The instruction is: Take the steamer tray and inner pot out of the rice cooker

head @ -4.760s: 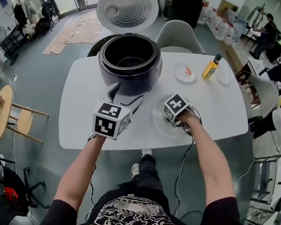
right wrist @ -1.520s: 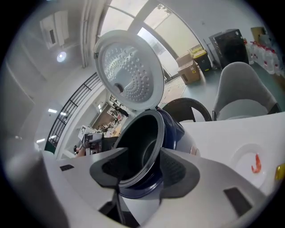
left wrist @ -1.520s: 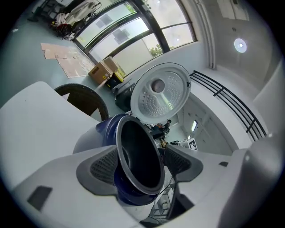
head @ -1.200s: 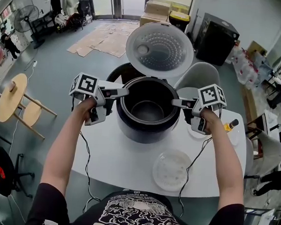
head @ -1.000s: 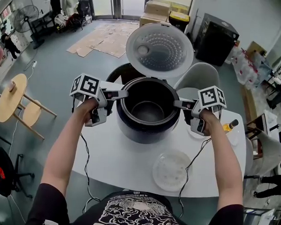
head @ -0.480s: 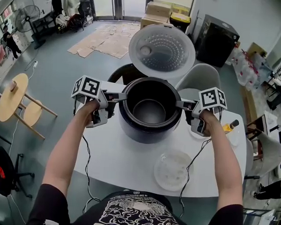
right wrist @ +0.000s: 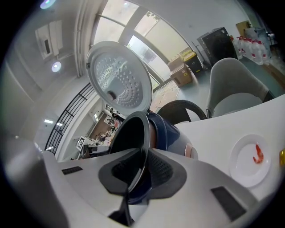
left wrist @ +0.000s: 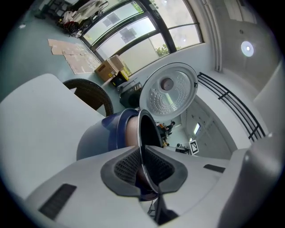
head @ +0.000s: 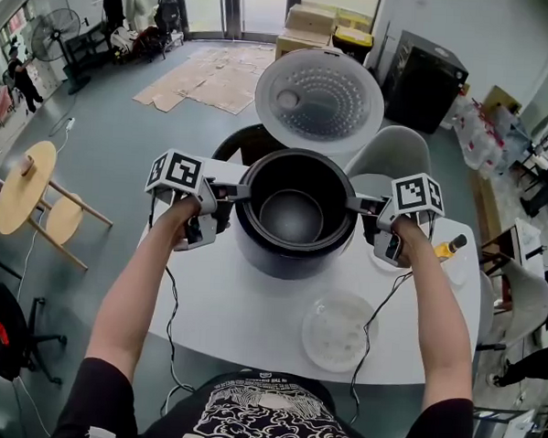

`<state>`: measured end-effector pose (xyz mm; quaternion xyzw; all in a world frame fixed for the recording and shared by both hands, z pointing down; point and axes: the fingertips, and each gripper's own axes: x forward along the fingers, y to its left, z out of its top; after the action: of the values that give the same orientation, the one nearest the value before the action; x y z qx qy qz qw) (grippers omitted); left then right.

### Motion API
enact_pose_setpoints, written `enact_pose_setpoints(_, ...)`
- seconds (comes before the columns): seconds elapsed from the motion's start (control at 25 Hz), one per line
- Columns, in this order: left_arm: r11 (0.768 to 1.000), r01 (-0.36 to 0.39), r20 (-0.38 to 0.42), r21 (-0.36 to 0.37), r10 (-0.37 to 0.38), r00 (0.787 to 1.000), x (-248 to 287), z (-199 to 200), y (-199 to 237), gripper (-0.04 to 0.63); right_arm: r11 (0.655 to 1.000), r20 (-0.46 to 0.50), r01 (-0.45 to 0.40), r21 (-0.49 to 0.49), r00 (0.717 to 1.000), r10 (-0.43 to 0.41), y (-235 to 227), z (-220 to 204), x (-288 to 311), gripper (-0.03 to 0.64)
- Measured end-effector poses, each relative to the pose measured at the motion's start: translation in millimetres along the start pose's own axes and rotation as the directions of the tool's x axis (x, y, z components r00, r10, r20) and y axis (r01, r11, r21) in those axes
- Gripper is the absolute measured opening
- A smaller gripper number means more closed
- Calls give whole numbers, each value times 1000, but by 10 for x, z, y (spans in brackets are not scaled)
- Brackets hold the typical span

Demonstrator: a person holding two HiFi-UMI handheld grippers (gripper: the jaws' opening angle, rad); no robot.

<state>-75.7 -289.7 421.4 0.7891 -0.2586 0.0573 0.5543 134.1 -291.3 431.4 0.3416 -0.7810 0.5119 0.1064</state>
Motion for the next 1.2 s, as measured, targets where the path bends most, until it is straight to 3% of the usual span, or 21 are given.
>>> enact_pose_setpoints(0.36,1000,24,36,-3,-24,999,57,26,-27,38,1000,50,10,29,999,-12,-55,63,-3,54)
enact_pose_setpoints(0.72,1000,6,122,6,-6,992,102,248,-17,37,999,101,30,-15,994,-28,80,281,-90,54)
enact_pose_setpoints(1.2,991,49,263,124,-80,962,10,784,-541,34,991,218,31,-132,976,-1,446,862,-376,54)
